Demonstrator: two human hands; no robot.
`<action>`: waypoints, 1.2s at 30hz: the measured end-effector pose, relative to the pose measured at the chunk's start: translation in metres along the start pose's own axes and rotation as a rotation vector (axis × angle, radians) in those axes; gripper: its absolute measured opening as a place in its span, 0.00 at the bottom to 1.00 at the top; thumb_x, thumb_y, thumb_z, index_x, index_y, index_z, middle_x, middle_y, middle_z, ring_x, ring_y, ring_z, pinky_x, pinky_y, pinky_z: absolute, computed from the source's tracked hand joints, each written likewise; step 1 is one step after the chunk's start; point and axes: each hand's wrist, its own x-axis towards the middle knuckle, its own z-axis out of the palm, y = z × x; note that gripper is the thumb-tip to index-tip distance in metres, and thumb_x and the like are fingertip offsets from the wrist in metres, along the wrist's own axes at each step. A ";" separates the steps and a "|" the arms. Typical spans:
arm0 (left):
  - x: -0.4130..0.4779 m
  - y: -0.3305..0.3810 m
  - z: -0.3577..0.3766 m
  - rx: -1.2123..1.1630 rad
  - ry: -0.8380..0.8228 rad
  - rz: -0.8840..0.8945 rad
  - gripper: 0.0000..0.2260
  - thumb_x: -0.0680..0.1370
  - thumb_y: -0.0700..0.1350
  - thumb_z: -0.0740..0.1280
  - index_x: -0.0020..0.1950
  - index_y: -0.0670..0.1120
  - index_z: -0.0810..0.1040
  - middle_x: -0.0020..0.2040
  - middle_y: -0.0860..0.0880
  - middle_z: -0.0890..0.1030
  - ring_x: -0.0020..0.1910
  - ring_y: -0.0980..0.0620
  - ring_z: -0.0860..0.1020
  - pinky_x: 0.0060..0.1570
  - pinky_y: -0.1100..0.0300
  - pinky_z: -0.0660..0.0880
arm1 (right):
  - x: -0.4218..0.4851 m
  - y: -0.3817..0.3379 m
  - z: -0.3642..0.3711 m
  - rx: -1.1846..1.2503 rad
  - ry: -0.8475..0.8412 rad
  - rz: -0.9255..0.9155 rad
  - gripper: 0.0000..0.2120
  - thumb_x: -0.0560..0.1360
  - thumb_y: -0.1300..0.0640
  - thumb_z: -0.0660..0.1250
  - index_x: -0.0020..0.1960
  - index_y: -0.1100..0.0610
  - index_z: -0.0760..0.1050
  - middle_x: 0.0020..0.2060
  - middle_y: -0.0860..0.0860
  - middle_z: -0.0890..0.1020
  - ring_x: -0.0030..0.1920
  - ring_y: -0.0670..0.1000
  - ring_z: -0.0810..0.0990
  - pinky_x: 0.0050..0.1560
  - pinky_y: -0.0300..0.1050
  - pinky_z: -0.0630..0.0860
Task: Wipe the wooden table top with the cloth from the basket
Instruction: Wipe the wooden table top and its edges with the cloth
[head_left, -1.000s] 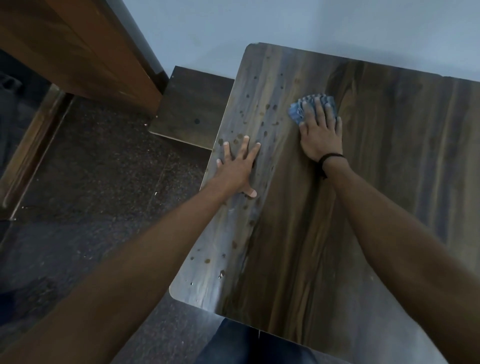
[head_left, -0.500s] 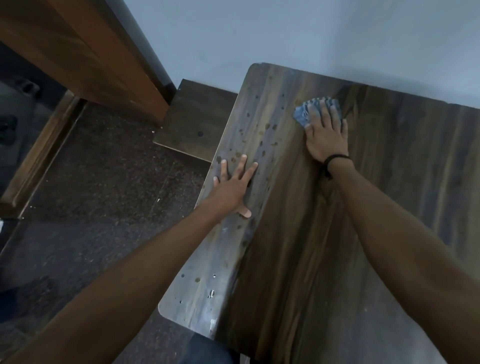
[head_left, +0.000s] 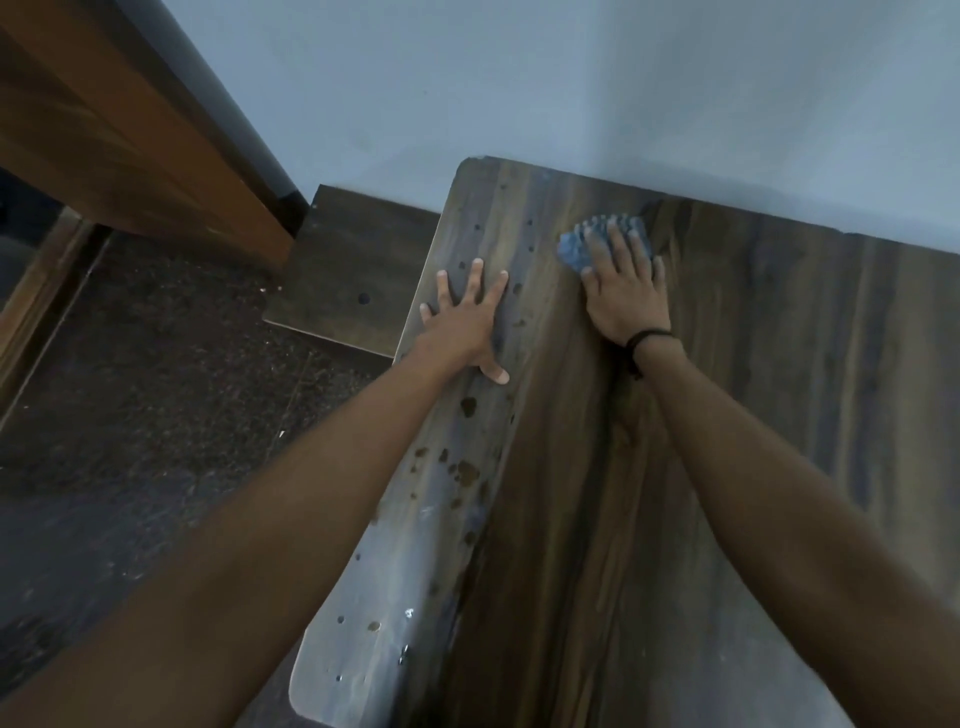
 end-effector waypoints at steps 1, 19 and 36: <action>0.001 0.001 0.000 0.003 -0.013 -0.005 0.65 0.65 0.53 0.82 0.80 0.56 0.32 0.77 0.51 0.25 0.76 0.33 0.30 0.72 0.27 0.47 | 0.013 0.001 -0.004 0.014 -0.001 0.032 0.26 0.85 0.47 0.47 0.82 0.43 0.48 0.82 0.47 0.47 0.81 0.52 0.43 0.79 0.61 0.43; 0.005 -0.004 0.001 -0.001 -0.042 -0.003 0.64 0.66 0.52 0.82 0.79 0.56 0.30 0.76 0.51 0.23 0.74 0.33 0.28 0.72 0.27 0.45 | 0.046 -0.005 -0.011 0.055 0.043 0.103 0.26 0.85 0.47 0.47 0.82 0.45 0.47 0.82 0.48 0.47 0.81 0.54 0.44 0.79 0.61 0.42; 0.006 -0.001 0.002 -0.007 -0.034 -0.007 0.64 0.66 0.51 0.82 0.79 0.56 0.30 0.76 0.51 0.23 0.74 0.33 0.28 0.72 0.27 0.44 | -0.021 -0.015 0.013 0.022 0.045 0.032 0.26 0.85 0.47 0.48 0.82 0.45 0.48 0.82 0.49 0.48 0.81 0.54 0.44 0.78 0.61 0.44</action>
